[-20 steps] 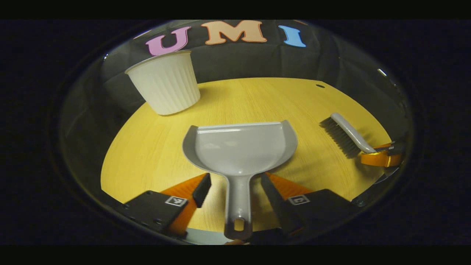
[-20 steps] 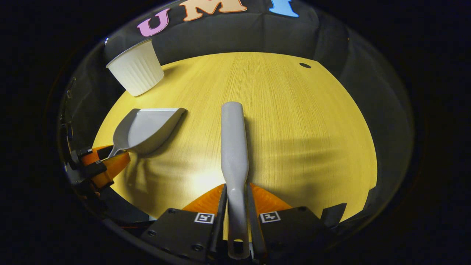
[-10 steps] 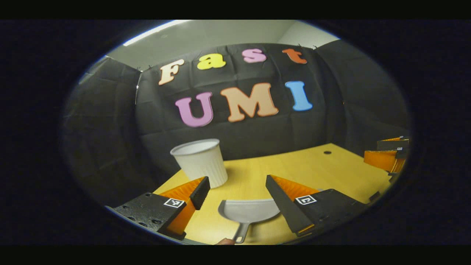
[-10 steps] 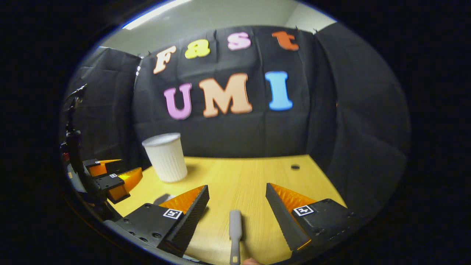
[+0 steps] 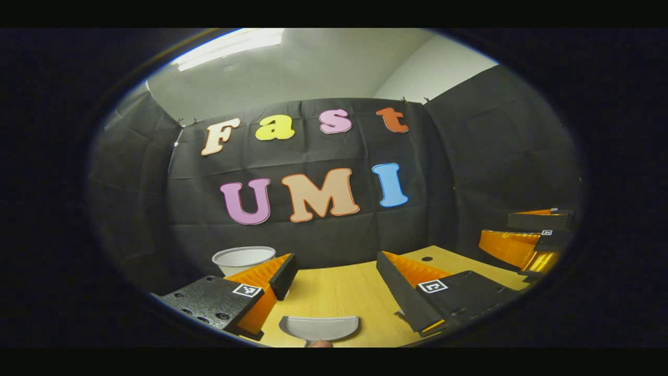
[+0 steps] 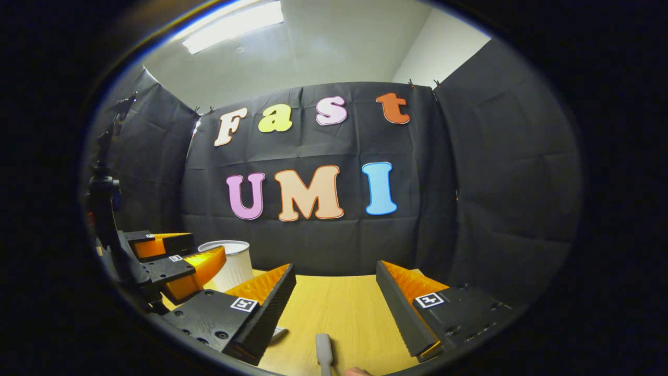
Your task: Pick up the small broom and dustpan from the desktop, sweep the trash into the dustpan with the broom, and then empty the trash into the garbage bin.
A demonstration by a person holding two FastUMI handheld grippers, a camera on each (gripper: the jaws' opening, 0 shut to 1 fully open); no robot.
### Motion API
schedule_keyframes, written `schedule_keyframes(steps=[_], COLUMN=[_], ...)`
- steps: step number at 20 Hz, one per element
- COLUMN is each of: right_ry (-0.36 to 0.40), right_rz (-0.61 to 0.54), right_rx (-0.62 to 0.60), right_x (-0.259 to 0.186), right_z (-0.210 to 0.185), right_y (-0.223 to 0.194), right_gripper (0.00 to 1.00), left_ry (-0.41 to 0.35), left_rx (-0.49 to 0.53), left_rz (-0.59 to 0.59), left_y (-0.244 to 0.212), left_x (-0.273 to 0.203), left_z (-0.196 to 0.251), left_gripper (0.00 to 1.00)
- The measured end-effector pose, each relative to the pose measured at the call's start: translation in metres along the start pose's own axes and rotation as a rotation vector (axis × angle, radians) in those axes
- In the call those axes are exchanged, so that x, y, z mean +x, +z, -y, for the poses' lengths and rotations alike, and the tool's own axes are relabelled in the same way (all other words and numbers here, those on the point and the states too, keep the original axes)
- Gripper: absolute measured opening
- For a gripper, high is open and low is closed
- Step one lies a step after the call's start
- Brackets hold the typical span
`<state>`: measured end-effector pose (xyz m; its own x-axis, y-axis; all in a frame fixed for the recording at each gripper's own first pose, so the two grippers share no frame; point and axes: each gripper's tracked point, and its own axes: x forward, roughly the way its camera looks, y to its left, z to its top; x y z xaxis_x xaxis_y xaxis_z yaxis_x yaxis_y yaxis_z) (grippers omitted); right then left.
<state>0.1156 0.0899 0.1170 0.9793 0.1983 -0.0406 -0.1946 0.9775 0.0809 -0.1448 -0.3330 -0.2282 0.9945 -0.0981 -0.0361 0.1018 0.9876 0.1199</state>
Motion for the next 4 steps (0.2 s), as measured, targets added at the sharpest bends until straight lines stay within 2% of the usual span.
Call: schedule_keyframes(steps=[4], right_ry=[-0.019], right_rz=[0.014], right_rx=[-0.014], right_x=[0.004], right_z=[-0.018], right_y=[0.005], right_gripper=[0.93], left_ry=[-0.032], left_rx=[-0.006], left_rz=[-0.009], left_y=[-0.001], left_x=[0.004], left_z=[-0.006], left_gripper=[0.92])
